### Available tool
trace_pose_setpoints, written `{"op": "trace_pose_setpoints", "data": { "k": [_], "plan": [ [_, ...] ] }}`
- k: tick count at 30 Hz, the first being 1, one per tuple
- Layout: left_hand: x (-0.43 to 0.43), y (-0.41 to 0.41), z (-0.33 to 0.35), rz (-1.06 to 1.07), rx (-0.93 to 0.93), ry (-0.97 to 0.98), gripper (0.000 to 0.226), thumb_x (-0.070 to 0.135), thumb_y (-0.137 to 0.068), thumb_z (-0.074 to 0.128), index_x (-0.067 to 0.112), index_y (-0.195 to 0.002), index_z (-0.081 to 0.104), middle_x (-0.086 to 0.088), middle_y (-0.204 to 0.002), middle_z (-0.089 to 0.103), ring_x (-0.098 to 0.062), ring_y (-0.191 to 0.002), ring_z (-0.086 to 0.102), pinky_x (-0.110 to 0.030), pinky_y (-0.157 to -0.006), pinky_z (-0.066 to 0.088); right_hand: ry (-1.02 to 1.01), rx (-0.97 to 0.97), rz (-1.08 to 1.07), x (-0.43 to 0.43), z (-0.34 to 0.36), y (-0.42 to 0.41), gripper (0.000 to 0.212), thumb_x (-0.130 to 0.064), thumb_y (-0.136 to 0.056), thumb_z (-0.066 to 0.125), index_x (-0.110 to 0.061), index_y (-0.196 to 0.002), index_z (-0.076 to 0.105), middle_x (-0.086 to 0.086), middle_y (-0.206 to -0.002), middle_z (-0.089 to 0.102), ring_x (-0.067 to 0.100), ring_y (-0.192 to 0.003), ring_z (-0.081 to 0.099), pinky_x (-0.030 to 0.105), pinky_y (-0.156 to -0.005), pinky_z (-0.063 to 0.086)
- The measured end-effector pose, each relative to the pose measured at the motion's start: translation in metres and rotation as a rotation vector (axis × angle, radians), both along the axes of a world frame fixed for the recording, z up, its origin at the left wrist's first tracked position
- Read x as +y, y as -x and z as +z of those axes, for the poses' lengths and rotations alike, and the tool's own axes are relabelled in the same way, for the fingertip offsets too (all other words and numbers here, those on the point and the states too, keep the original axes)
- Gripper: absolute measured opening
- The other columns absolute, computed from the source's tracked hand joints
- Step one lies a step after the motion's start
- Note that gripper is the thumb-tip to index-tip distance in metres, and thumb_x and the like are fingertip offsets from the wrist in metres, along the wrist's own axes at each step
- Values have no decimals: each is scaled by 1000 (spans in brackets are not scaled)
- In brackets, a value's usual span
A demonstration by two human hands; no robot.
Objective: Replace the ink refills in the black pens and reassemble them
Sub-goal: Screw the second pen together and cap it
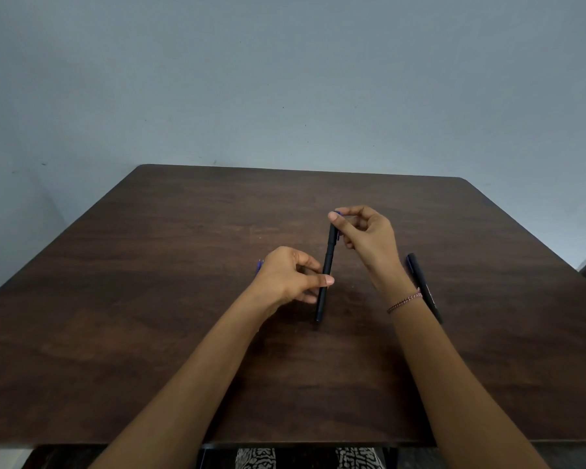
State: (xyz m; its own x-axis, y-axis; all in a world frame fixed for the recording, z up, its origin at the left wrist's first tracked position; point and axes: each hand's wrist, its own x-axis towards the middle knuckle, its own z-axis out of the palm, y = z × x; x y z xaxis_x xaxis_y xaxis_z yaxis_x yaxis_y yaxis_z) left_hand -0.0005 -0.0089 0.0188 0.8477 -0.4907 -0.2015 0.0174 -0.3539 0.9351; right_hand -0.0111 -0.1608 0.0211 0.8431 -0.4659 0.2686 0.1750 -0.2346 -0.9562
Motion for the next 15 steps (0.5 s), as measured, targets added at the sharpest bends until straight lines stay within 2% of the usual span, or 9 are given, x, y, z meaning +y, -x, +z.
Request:
{"op": "trace_pose_setpoints", "data": {
  "k": [5,9,11,15],
  "plan": [
    [1,-1,-1,52,-13,43,35,11,-75,75,2,-107,62,-3,-73,65,-7,-57,66,-19,-51,56,98,35,41,-1,-3,-1,19,-36,-87,61,-17,-90,64,-4,-72,64,-2,-60,59,17,-58,48],
    [1,-3,0,91,-14,91,30,10,-76,74,3,-103,63,-4,-74,64,-9,-62,66,-20,-51,56,12,33,214,-3,0,-1,12,-26,-86,64,-22,-98,62,3,-85,70,11,-81,67,22,-66,53],
    [1,-3,0,106,-13,116,29,9,-77,74,2,-103,63,-5,-75,66,-9,-63,66,-19,-51,56,33,46,322,-5,1,1,30,-21,-81,70,-26,-108,58,7,-90,70,14,-84,67,22,-69,53],
    [5,-5,-1,121,-22,148,27,8,-78,72,2,-104,65,-13,-90,70,-14,-73,69,-22,-55,58,105,81,471,-4,-1,3,70,-12,-71,78,-30,-130,45,4,-87,65,15,-82,67,21,-77,53]
  ]
}}
